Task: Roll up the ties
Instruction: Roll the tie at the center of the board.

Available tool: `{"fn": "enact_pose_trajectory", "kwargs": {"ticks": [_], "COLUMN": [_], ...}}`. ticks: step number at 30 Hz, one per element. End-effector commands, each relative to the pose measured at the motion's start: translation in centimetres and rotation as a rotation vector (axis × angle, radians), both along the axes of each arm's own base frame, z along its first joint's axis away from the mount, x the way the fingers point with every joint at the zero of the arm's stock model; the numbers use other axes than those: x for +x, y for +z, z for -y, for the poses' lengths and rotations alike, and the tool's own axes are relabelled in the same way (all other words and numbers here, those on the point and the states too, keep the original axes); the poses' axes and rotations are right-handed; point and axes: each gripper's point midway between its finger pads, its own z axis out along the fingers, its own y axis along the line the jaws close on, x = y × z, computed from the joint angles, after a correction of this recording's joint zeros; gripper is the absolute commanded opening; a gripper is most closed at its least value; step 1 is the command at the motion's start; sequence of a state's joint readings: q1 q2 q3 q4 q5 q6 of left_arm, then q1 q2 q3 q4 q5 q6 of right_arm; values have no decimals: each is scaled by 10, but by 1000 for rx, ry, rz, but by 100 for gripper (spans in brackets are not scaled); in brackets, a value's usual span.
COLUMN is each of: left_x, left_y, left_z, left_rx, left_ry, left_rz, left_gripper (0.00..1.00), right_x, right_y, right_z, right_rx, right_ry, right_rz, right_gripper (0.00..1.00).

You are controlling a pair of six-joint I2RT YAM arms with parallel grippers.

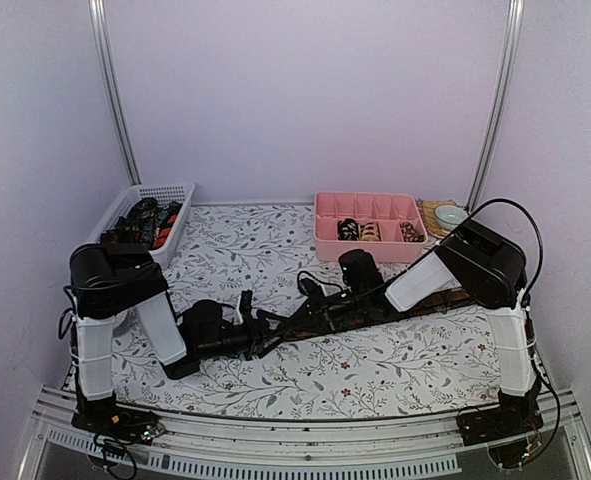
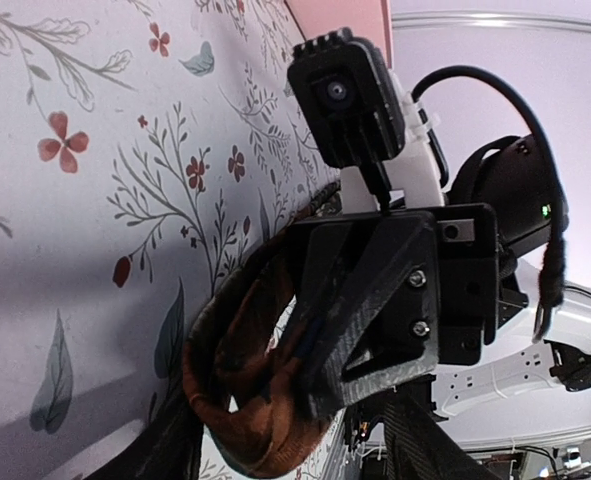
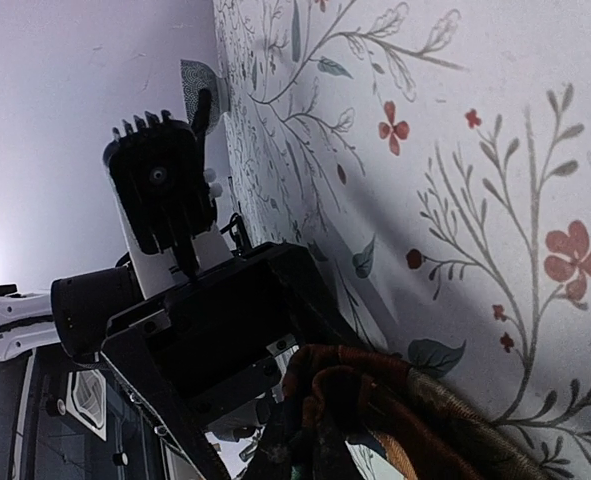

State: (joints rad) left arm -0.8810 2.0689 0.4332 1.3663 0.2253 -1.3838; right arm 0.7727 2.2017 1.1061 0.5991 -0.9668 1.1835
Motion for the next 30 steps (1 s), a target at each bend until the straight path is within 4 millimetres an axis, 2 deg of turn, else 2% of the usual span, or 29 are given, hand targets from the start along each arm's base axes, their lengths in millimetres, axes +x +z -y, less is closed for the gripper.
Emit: {"fn": "enact_pose_trajectory", "kwargs": {"ticks": [1,5,14,20,26,30], "left_x": [-38,-39,-45,-44,-41,-39], "left_y": [-100,-99,-105,-107,-105,-101], "left_z": [-45,-41,-43,-42,-43,-43], "left_rx": [305,291,308,325,328,325], "left_ry": [-23,-38,-51,-50,-32,-22], "left_rz": [-234,-236,-277,-288,-284,-270], "left_gripper": [62,60,58,48,29,24], "right_x": [-7,-9,-5,-6,-7,-10], "right_y": [-50,-61,-70,-77,-77,-78], "right_z": [8,13,20,23,22,22], "right_rx": [-91,-123,-184,-197,-180,-162], "right_ry": [12,3,-5,-2,1,9], "right_rz": [-66,-77,-47,-53,-64,-86], "right_gripper": [0,0,0,0,0,0]}}
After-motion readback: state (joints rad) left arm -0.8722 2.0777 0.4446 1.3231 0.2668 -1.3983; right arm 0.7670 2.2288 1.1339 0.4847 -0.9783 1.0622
